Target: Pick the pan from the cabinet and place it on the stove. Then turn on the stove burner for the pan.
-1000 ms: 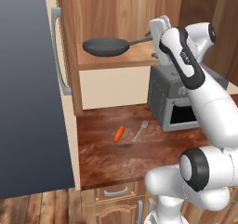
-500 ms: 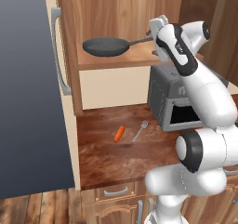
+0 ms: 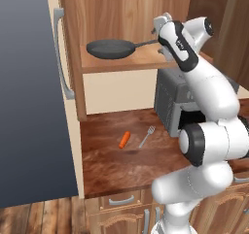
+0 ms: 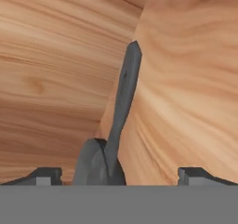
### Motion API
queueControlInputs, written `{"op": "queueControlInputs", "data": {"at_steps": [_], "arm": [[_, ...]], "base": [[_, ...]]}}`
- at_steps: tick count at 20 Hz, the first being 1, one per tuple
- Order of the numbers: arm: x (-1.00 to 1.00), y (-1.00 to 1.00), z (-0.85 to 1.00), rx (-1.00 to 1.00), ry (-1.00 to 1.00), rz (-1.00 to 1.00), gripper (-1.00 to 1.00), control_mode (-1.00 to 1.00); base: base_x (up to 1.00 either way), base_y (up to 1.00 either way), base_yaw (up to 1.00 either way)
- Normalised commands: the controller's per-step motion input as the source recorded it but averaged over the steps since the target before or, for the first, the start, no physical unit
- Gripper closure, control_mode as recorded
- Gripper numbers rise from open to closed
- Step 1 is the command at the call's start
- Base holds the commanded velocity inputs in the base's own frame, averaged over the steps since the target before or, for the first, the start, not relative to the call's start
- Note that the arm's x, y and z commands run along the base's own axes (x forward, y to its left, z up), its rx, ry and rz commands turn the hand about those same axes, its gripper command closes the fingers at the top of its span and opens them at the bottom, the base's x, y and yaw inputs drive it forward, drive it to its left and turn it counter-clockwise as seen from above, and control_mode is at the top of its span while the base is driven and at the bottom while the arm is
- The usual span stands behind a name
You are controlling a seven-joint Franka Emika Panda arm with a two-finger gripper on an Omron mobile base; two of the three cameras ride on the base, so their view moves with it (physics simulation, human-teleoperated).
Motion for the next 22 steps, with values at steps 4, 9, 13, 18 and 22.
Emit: {"op": "queueControlInputs", "data": {"at_steps": [4,9,13,18,22], "arm": [[0.43,-0.04,-0.25,-0.03,0.00,-0.03,-1.00,-1.00],[0.21,-0.06,-0.35,-0.06,-0.02,-0.01,-1.00,-1.00],[0.14,-0.02,-0.25,-0.07,-0.01,0.00,-1.00,-1.00],[0.25,0.00,-0.29,-0.05,-0.03,0.00,-1.00,-1.00],[0.28,0.00,-0.29,-0.04,-0.03,0.00,-1.00,-1.00]], "base": [[0.00,0.00,0.00],[0.00,0.00,0.00],[0.00,0.00,0.00],[0.00,0.00,0.00],[0.00,0.00,0.00]]}}
